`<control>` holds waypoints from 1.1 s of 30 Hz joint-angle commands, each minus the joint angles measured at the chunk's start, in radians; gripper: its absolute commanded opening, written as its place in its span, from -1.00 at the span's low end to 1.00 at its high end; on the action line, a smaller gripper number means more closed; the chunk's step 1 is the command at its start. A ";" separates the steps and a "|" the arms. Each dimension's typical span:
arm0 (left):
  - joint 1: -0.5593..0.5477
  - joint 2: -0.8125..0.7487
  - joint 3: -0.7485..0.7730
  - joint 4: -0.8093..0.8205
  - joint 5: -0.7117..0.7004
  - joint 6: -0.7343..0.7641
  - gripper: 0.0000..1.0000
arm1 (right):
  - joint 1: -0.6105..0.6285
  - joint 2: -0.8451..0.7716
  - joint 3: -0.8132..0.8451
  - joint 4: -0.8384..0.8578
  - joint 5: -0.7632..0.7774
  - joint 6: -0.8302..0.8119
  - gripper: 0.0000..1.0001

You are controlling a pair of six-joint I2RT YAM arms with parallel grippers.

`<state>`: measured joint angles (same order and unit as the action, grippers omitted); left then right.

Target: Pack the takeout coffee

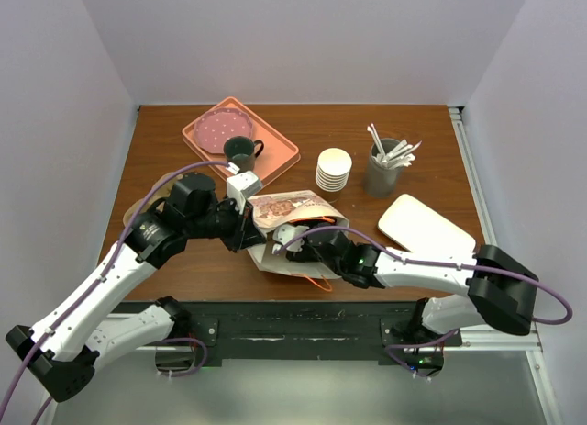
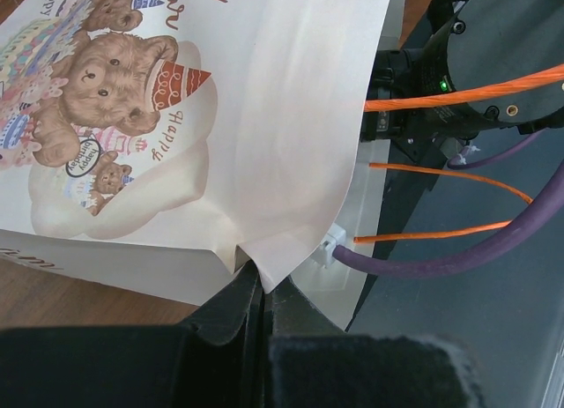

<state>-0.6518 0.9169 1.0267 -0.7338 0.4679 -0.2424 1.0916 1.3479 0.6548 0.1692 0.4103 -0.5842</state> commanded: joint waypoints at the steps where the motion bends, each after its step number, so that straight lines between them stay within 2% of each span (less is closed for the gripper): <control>1: -0.017 -0.003 0.059 0.001 0.064 -0.017 -1.00 | -0.016 -0.048 0.020 -0.166 0.015 0.027 0.46; 6: -0.017 0.013 0.087 -0.003 0.058 -0.021 -1.00 | -0.016 -0.122 0.029 -0.272 0.007 0.027 0.70; 10: -0.019 0.030 0.114 -0.003 0.060 -0.031 -1.00 | -0.016 -0.170 0.052 -0.347 -0.002 0.034 0.96; 25: -0.017 0.073 0.170 -0.010 0.083 -0.069 -0.96 | -0.016 -0.309 0.121 -0.594 -0.033 0.070 0.96; 33: -0.016 0.096 0.187 -0.010 0.112 -0.087 -0.88 | -0.016 -0.316 0.173 -0.698 -0.087 0.089 0.96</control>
<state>-0.6643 1.0084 1.1599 -0.7277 0.5270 -0.3042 1.0912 1.0504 0.7776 -0.4171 0.3248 -0.5247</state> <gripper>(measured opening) 0.051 0.982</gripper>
